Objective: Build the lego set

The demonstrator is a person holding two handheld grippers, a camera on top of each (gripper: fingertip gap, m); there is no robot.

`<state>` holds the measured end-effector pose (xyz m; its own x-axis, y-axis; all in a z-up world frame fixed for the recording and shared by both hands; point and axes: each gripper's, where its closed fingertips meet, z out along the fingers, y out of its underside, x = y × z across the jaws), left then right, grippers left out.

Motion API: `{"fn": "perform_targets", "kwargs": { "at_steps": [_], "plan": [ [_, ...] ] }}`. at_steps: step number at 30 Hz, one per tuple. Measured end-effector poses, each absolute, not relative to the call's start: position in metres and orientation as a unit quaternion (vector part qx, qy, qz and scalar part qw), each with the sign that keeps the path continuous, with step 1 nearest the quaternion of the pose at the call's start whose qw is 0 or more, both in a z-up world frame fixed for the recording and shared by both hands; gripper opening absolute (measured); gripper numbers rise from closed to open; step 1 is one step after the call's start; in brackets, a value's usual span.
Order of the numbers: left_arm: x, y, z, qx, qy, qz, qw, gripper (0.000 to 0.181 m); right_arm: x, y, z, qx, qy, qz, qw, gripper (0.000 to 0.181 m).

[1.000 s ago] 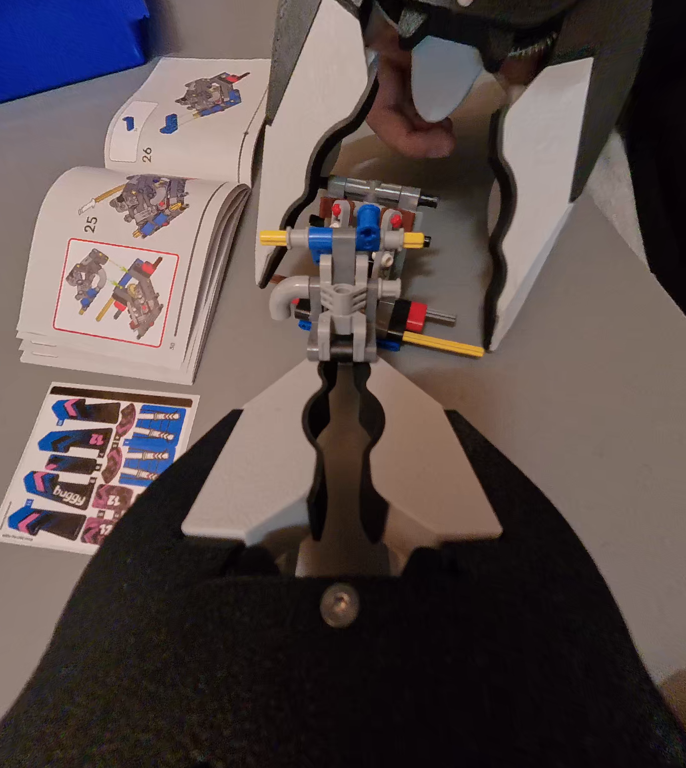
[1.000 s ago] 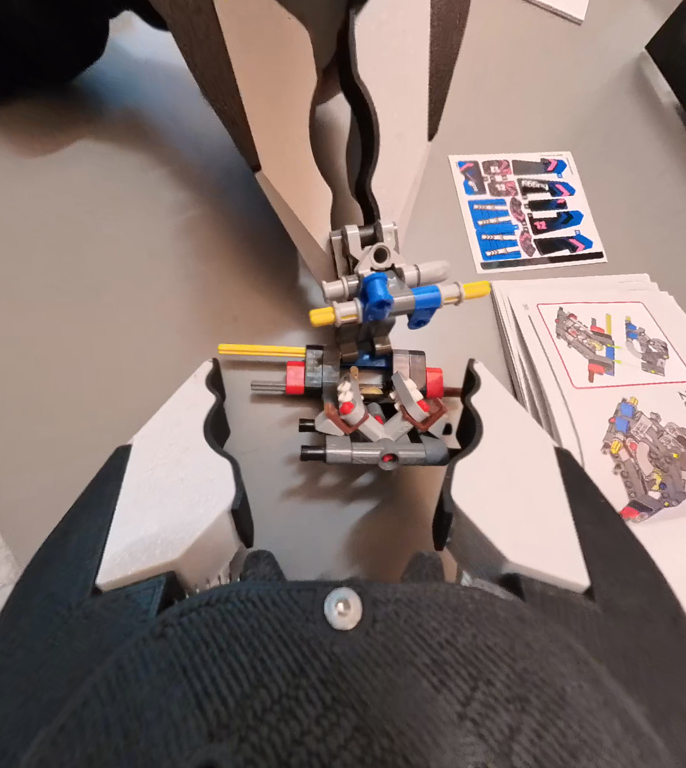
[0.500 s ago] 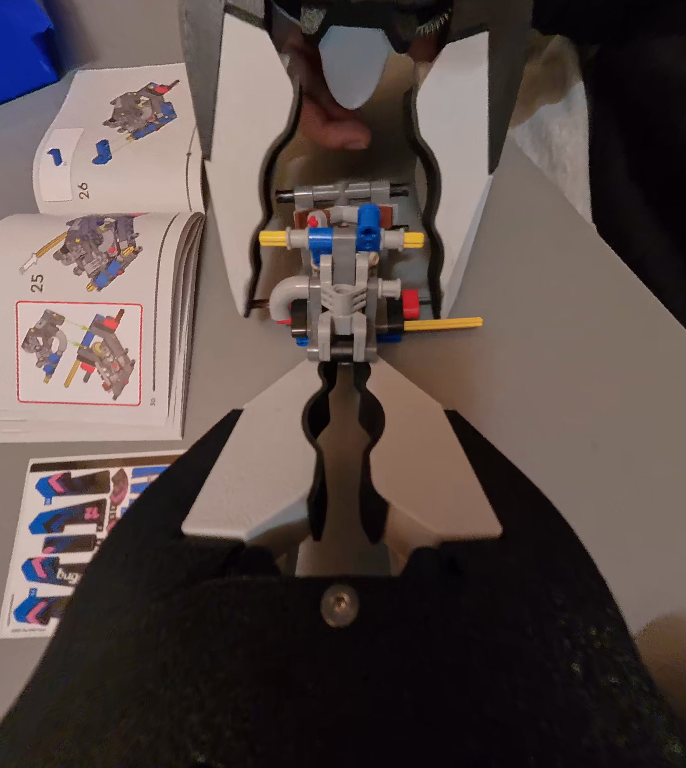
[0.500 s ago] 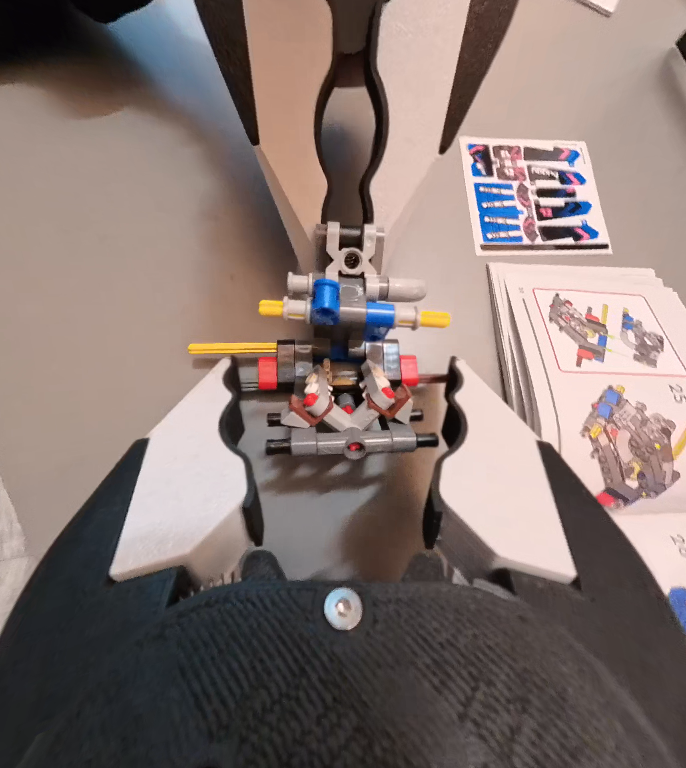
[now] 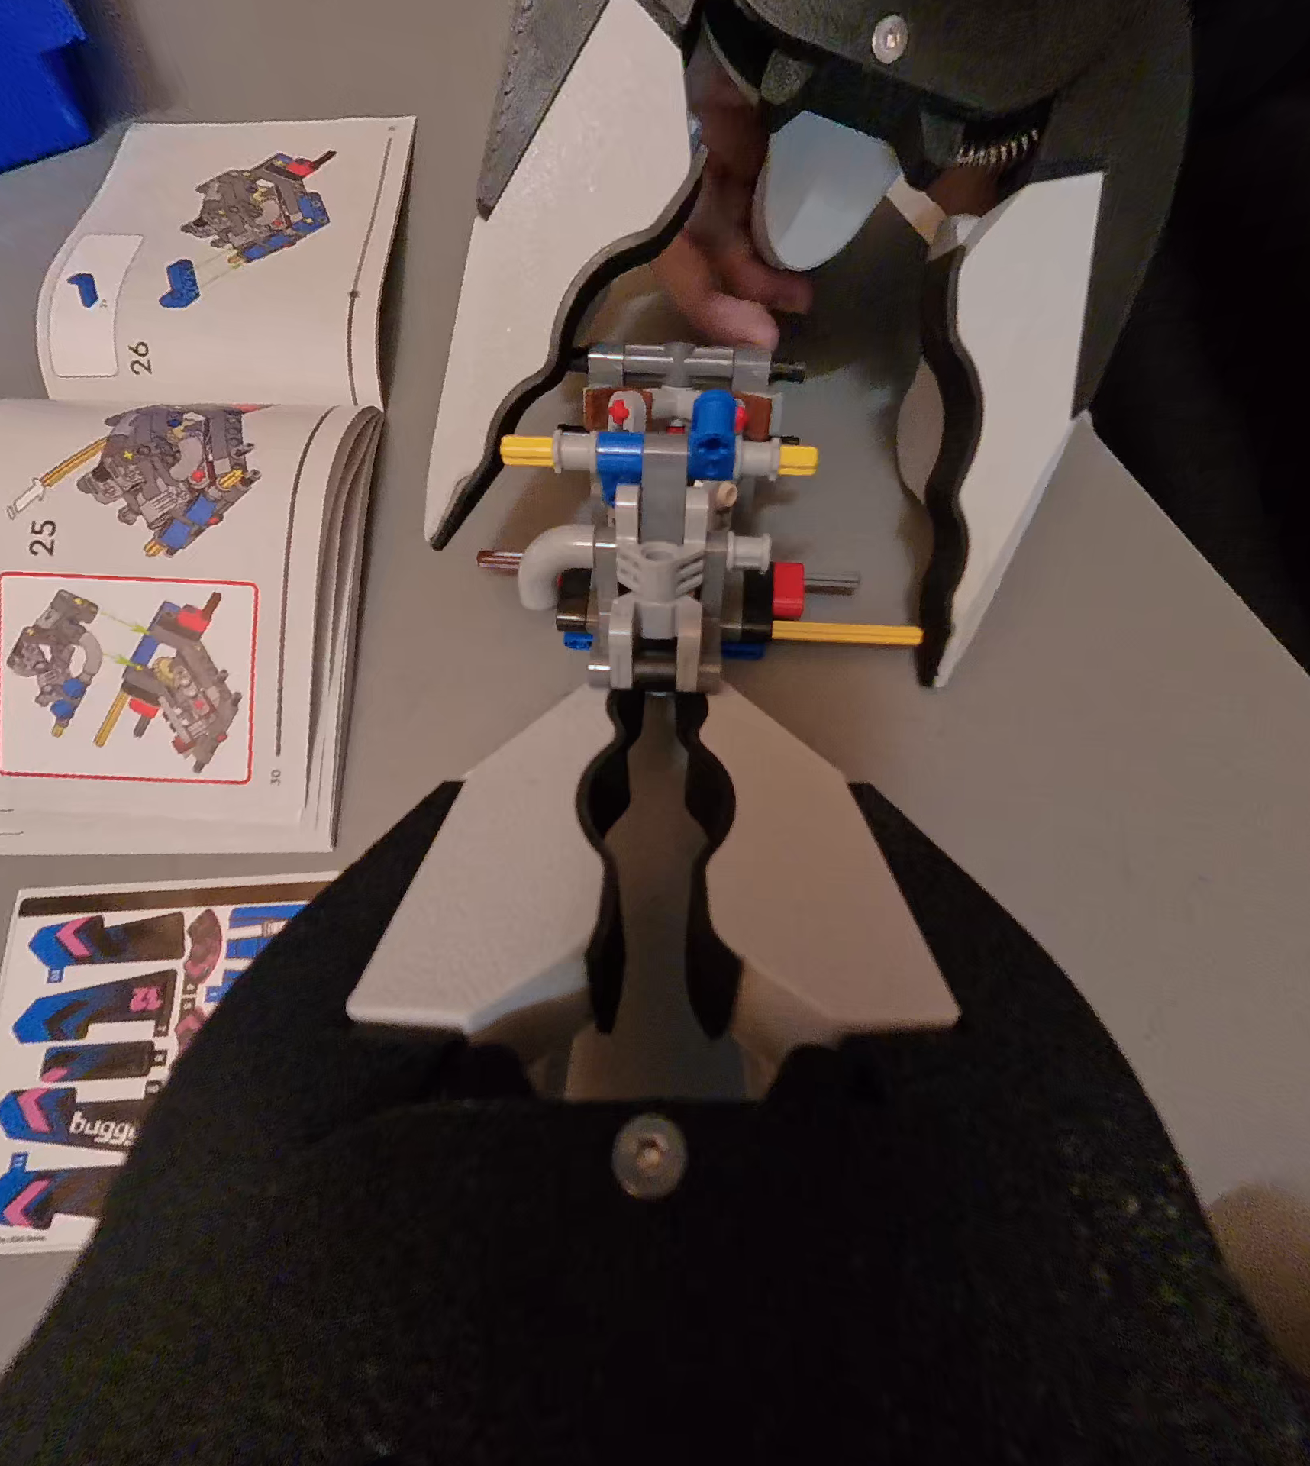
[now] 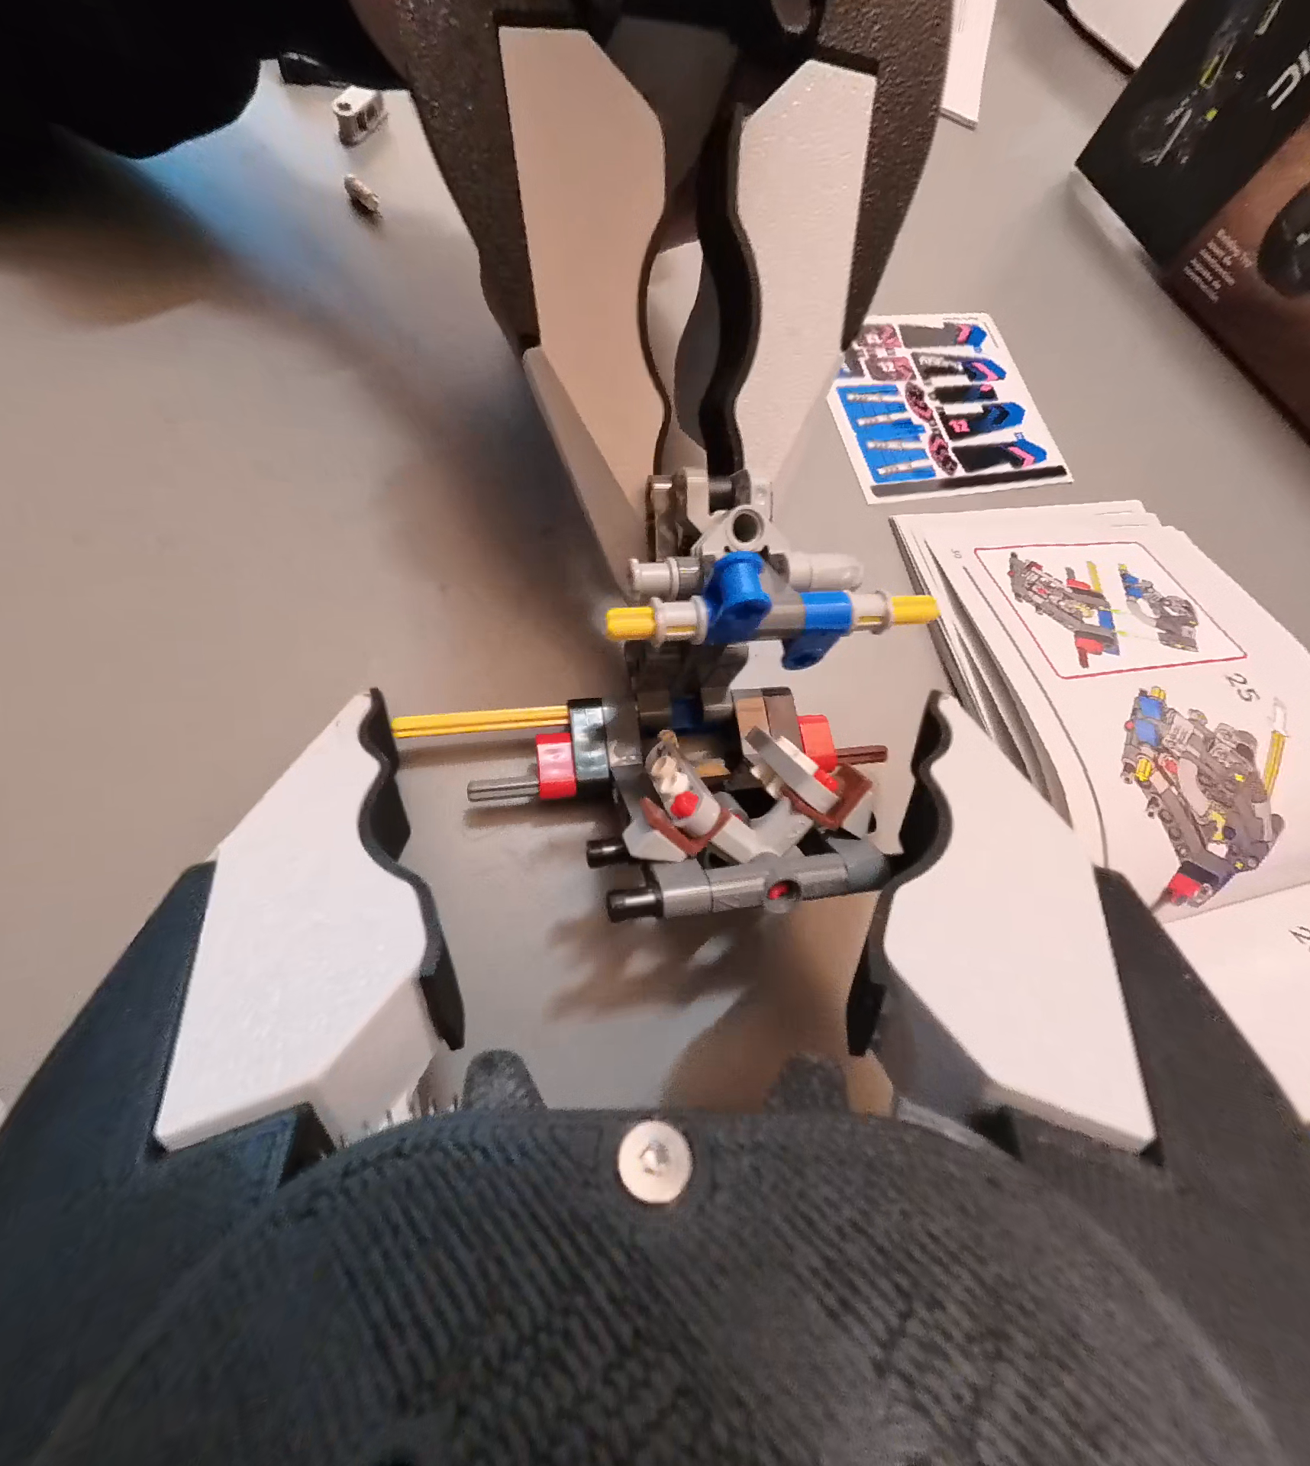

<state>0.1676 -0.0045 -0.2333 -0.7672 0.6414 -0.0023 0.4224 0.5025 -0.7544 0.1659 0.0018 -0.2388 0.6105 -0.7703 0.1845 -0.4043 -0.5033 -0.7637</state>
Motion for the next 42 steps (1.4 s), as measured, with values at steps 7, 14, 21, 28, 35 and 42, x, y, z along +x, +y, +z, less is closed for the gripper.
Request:
{"fn": "perform_targets", "kwargs": {
  "at_steps": [7,14,21,28,35,42],
  "plan": [
    [0.168,-0.005,-0.234,-0.312,-0.852,0.395,0.142,0.004,0.165,0.004,-0.241,-0.839,0.327,-0.238,0.365,0.125],
    [0.167,-0.004,-0.234,-0.312,-0.85,0.4,0.143,0.004,0.162,-0.004,-0.239,-0.85,0.318,-0.222,0.356,0.098],
    [0.167,-0.004,-0.234,-0.311,-0.849,0.401,0.147,0.004,0.155,0.001,-0.239,-0.846,0.367,-0.184,0.34,0.111],
    [0.167,-0.004,-0.234,-0.309,-0.846,0.406,0.153,0.004,0.158,0.007,-0.228,-0.83,0.4,-0.203,0.331,0.117],
    [0.166,-0.003,-0.235,-0.315,-0.835,0.42,0.165,0.004,0.158,0.013,-0.233,-0.857,0.38,-0.185,0.294,0.11],
    [0.163,-0.003,-0.235,-0.331,-0.829,0.422,0.16,0.004,0.149,0.0,-0.233,-0.839,0.461,-0.179,0.227,0.1]
  ]
}}
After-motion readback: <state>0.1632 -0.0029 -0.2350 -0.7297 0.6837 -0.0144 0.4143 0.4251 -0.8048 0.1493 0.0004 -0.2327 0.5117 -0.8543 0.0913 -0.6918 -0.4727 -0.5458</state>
